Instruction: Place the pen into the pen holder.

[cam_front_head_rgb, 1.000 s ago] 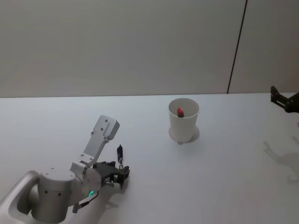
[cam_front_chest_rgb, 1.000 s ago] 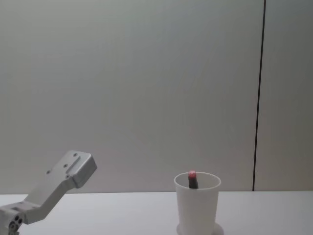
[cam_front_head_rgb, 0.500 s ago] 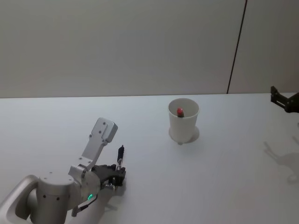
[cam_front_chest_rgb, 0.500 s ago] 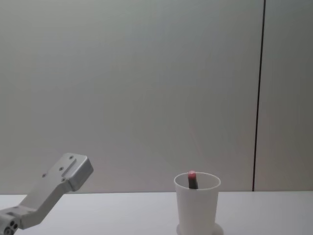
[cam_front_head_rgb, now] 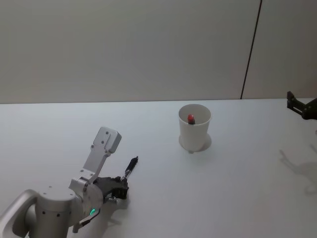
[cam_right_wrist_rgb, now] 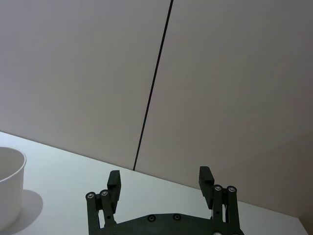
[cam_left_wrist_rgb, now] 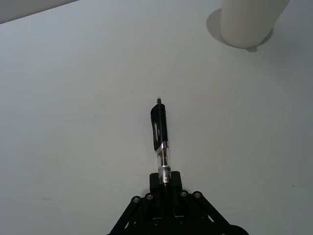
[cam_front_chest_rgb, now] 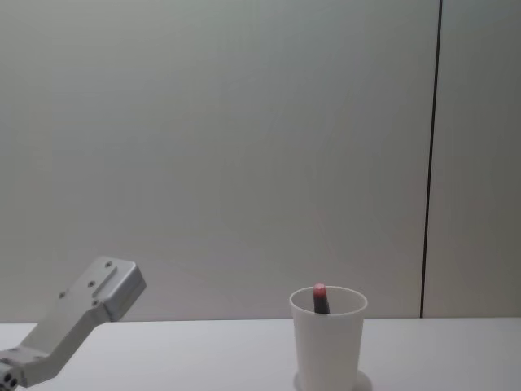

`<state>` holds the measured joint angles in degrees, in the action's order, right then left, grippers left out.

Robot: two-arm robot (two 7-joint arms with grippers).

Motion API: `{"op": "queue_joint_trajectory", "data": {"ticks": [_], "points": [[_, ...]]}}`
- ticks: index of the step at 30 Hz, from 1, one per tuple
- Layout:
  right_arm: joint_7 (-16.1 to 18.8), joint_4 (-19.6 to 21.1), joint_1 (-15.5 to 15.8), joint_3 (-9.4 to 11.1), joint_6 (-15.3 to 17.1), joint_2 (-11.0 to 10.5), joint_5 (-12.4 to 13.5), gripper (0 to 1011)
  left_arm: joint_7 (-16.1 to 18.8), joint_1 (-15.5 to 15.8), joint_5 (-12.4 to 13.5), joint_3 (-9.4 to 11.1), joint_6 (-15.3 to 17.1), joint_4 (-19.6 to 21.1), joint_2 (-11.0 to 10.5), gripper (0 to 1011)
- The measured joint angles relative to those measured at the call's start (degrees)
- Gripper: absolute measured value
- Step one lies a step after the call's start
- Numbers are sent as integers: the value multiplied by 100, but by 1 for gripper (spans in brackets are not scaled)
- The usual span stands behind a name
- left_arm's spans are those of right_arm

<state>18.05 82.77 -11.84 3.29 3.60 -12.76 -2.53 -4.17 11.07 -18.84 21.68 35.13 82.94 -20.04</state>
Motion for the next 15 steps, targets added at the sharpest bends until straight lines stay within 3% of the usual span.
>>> {"op": "queue_joint_trajectory", "data": {"ticks": [15], "points": [[0, 0, 0, 0, 0, 0, 0, 1001, 169, -111, 94, -68, -256, 183, -73, 140]]}}
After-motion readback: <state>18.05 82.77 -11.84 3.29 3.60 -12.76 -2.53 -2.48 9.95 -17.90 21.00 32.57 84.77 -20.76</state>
